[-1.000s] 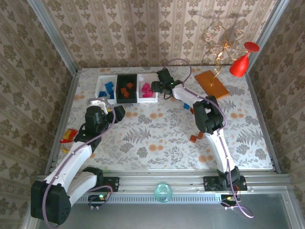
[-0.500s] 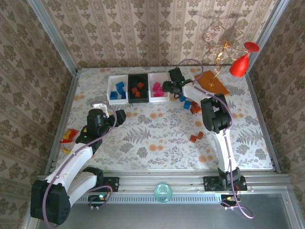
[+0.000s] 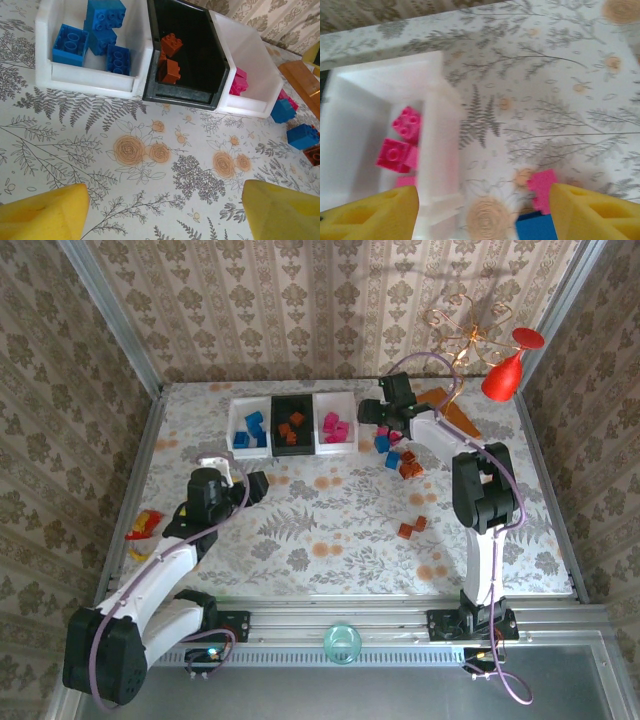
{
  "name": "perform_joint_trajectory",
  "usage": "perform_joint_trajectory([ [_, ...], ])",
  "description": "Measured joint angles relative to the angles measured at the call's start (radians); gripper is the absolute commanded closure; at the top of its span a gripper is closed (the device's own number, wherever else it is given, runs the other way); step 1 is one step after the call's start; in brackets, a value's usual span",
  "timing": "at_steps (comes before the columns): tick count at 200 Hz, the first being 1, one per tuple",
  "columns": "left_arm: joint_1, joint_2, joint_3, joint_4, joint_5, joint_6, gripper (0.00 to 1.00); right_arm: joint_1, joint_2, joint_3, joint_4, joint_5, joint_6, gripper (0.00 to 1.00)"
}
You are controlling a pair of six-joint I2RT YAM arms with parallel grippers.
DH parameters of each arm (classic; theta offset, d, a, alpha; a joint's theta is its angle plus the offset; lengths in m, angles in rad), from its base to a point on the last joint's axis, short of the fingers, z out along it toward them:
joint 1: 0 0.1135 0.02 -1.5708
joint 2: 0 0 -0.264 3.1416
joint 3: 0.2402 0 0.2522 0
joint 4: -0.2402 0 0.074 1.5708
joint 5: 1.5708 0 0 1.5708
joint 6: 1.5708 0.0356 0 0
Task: Sort the legos into containers by color
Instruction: Pick up the lego from the top-center of the table.
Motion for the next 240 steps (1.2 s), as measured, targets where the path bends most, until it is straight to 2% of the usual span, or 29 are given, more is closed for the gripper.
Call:
perform_joint_trajectory([
  [38, -0.011, 0.006, 0.000, 0.002, -0.001, 0.000, 0.19, -0.032, 0.070, 0.070, -0.094, 0.047, -0.048, 0.38],
  [108, -0.040, 0.069, 0.006, 0.011, 0.004, 0.003, 0.18, -0.035, 0.264, 0.297, -0.269, 0.052, -0.118, 0.49],
  [184, -0.203, 0.229, 0.130, 0.011, 0.052, 0.070, 0.18, -0.035, 0.354, 0.410, -0.370, 0.046, -0.147, 0.65],
  [240, -0.241, 0.281, 0.202, -0.002, 0.072, 0.088, 0.18, -0.036, 0.356, 0.414, -0.378, 0.014, -0.147, 0.75],
])
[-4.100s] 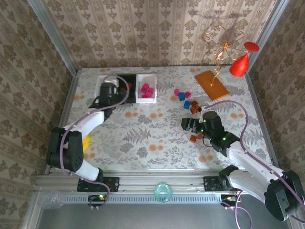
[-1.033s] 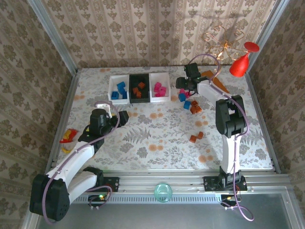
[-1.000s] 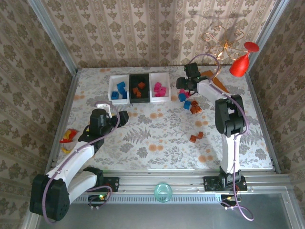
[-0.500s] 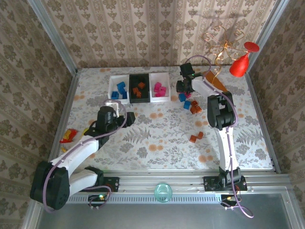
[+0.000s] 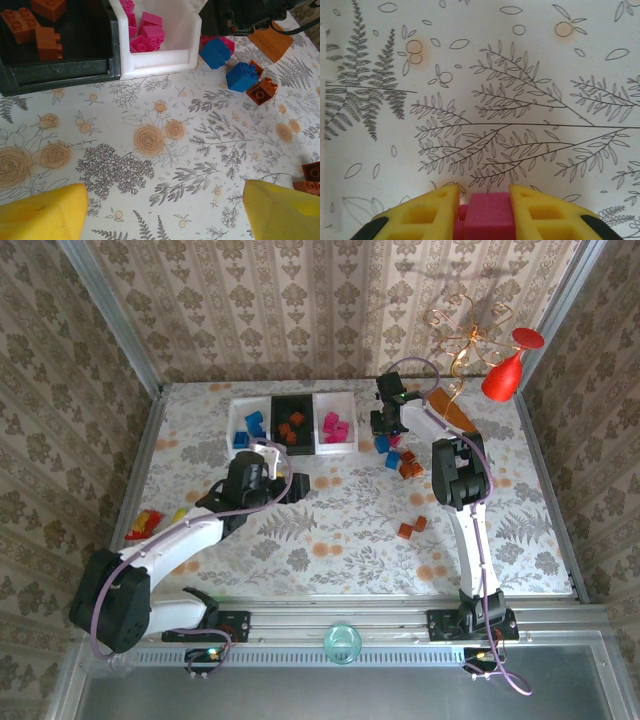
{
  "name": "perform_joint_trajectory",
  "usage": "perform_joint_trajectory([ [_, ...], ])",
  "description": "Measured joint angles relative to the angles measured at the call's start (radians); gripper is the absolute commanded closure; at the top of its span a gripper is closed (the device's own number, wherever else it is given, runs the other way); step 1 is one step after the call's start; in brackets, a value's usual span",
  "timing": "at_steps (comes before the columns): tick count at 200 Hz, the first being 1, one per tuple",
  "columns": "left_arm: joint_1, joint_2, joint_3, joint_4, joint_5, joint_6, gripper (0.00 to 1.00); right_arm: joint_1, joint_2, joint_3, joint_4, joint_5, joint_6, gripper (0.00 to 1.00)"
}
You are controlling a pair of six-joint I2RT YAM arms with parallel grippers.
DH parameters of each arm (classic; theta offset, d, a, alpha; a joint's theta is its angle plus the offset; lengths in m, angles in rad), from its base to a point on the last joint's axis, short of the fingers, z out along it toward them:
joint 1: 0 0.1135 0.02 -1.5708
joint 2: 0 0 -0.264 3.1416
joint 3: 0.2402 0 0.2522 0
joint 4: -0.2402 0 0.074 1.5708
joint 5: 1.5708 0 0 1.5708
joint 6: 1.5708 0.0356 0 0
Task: Sort the legos into containers by color
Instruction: Pick up the lego from the top-center of the table, then place the lego in the container.
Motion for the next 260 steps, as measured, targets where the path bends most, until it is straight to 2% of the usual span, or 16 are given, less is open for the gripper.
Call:
perform_joint_trajectory([
  [28, 0.000, 0.025, 0.041, -0.028, 0.015, 0.015, 0.18, 0.000, -0.076, -0.095, 0.035, -0.058, 0.011, 0.76],
  [66, 0.000, 0.053, 0.055, -0.041, 0.018, 0.053, 0.18, 0.018, -0.282, -0.277, 0.164, -0.110, 0.057, 0.76],
  [95, -0.002, 0.067, 0.033, 0.003, 0.021, 0.069, 0.18, 0.063, -0.363, -0.319, 0.264, -0.135, 0.077, 0.76],
  [122, -0.006, 0.066, -0.036, 0.095, 0.037, 0.084, 0.17, 0.108, -0.328, -0.265, 0.280, -0.148, 0.084, 0.74],
  [161, -0.007, 0.063, -0.101, 0.165, 0.060, 0.117, 0.16, 0.149, -0.149, -0.049, 0.256, -0.162, 0.093, 0.72],
  [188, -0.007, 0.063, -0.104, 0.201, 0.059, 0.128, 0.16, 0.159, -0.068, 0.023, 0.229, -0.187, 0.116, 0.68],
  [231, -0.007, 0.063, -0.104, 0.209, 0.056, 0.135, 0.16, 0.169, -0.067, 0.014, 0.204, -0.219, 0.134, 0.52],
  [260, -0.007, 0.061, -0.104, 0.209, 0.056, 0.135, 0.16, 0.168, -0.190, -0.154, 0.244, -0.229, 0.138, 0.46],
])
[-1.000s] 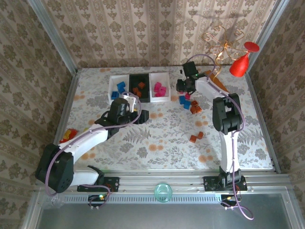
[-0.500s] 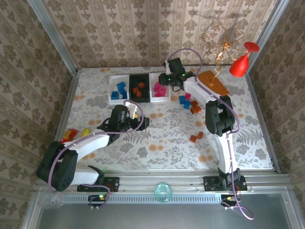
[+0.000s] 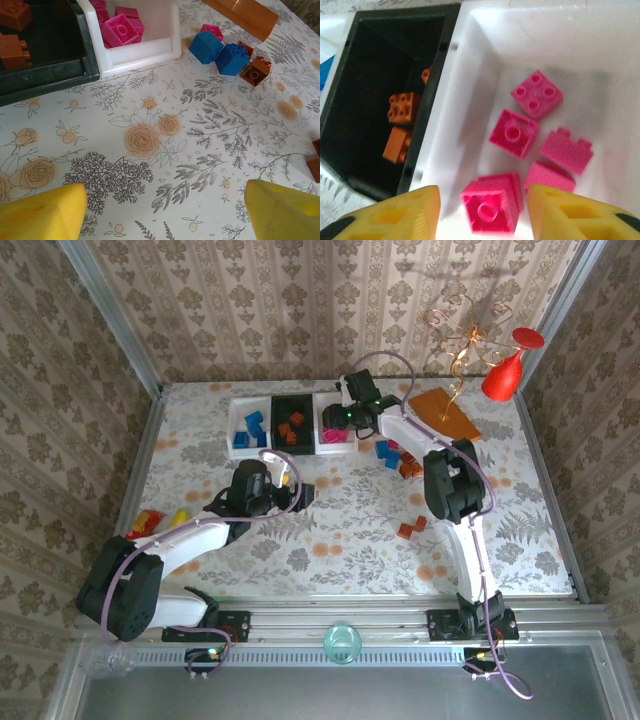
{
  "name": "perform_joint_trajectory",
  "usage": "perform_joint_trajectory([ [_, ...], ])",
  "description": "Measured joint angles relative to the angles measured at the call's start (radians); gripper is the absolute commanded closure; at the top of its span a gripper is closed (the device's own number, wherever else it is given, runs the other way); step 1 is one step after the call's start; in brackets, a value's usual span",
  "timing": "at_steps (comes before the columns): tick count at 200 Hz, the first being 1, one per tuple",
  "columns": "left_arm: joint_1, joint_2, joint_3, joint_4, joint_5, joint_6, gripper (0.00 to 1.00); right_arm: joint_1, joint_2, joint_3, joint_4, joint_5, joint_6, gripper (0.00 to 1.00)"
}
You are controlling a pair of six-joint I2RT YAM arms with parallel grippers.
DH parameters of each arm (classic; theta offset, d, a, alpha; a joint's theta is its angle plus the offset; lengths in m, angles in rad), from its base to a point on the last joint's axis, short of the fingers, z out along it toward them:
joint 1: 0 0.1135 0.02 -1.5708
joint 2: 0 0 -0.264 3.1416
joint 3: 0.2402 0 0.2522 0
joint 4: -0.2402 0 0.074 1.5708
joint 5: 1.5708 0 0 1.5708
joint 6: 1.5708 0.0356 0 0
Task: Sort the legos into containers by color
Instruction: Place the lego in the container, then pick up the lego from the top-center of the table.
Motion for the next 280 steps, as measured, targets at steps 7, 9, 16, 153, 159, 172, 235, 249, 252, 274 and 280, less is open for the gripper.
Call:
perform_joint_trajectory([
  [7, 0.000, -0.002, 0.000, 0.000, 0.000, 0.000, 0.16, -0.001, -0.037, -0.046, 0.012, 0.000, -0.001, 0.44],
  [9, 0.000, -0.002, 0.000, 0.000, 0.000, 0.000, 0.16, -0.002, -0.050, -0.063, 0.018, 0.000, -0.002, 0.44],
  [16, 0.000, -0.004, 0.000, 0.000, 0.000, 0.000, 0.16, -0.005, -0.094, -0.114, 0.032, 0.003, -0.003, 0.42],
  [153, -0.024, -0.008, 0.000, 0.014, 0.045, 0.000, 0.16, -0.224, -0.148, -0.285, -0.013, 0.184, 0.009, 0.47],
  [159, -0.024, -0.008, 0.000, 0.013, 0.045, 0.000, 0.16, -0.224, -0.127, -0.266, -0.023, 0.185, 0.009, 0.47],
  [172, -0.025, -0.008, 0.000, 0.013, 0.045, 0.000, 0.16, -0.225, -0.085, -0.229, -0.047, 0.186, 0.005, 0.48],
  [235, -0.026, -0.028, 0.000, 0.013, 0.045, 0.000, 0.16, -0.226, 0.018, -0.107, -0.134, 0.212, -0.005, 0.52],
  [249, -0.026, -0.032, 0.000, 0.013, 0.045, 0.000, 0.16, -0.226, 0.022, -0.106, -0.147, 0.212, -0.006, 0.52],
  [252, -0.026, -0.034, 0.000, 0.013, 0.045, 0.000, 0.16, -0.226, 0.022, -0.106, -0.150, 0.212, -0.006, 0.52],
  [274, -0.026, -0.039, 0.000, 0.012, 0.045, 0.000, 0.16, -0.226, 0.022, -0.106, -0.162, 0.212, -0.013, 0.51],
  [280, -0.026, -0.039, 0.000, 0.012, 0.045, 0.000, 0.16, -0.226, 0.022, -0.106, -0.163, 0.211, -0.015, 0.51],
])
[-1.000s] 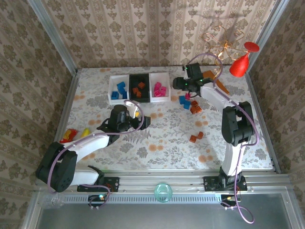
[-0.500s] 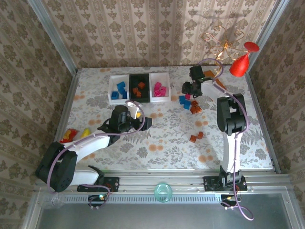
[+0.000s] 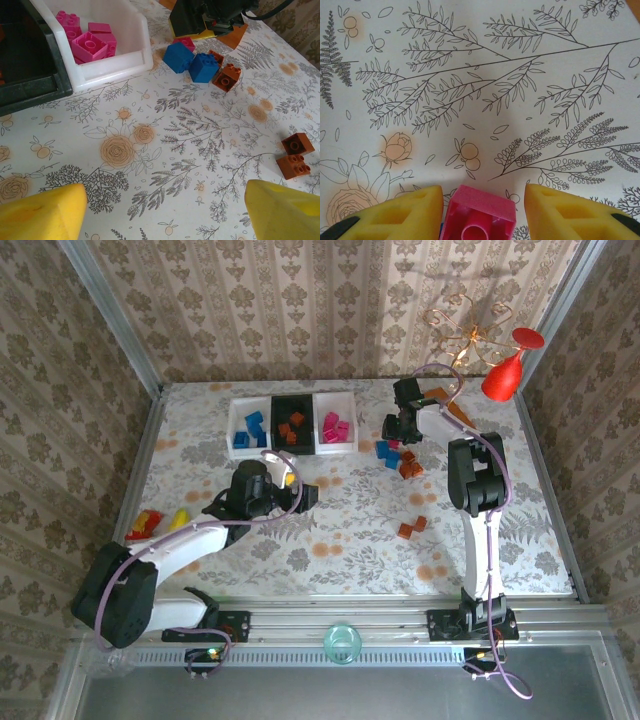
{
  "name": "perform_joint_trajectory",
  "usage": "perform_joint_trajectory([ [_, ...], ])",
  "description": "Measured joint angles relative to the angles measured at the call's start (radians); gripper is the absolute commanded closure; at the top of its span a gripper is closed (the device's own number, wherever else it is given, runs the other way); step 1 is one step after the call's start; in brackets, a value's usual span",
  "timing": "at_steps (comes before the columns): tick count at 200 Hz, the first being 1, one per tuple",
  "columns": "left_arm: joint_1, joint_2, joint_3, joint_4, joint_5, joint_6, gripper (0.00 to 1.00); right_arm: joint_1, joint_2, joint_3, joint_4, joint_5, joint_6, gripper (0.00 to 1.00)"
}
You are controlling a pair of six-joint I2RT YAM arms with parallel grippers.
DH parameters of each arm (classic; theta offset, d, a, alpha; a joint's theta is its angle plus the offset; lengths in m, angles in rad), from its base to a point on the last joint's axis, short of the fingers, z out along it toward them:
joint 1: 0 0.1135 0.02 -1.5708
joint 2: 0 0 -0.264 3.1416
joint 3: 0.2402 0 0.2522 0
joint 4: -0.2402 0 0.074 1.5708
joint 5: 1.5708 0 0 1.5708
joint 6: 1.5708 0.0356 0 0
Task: Sort the legos into containers by color
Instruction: Pick up the lego from the top-center of the table.
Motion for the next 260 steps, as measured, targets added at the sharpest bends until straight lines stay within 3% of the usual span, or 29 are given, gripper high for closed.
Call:
perform_joint_trajectory([
  [50, 0.000, -0.001, 0.000, -0.001, 0.000, 0.000, 0.16, 0.000, 0.000, -0.018, -0.015, -0.008, -0.014, 0.52],
  [150, 0.000, -0.006, 0.000, -0.002, 0.000, 0.000, 0.16, 0.000, -0.014, -0.037, -0.010, -0.035, -0.027, 0.68],
  [213, -0.007, -0.011, 0.000, -0.002, -0.005, 0.000, 0.16, 0.022, -0.233, -0.256, 0.118, -0.084, -0.028, 0.70],
  [260, -0.007, -0.039, 0.000, -0.021, -0.063, 0.000, 0.16, 0.122, -0.351, -0.242, 0.225, -0.109, -0.025, 0.69],
])
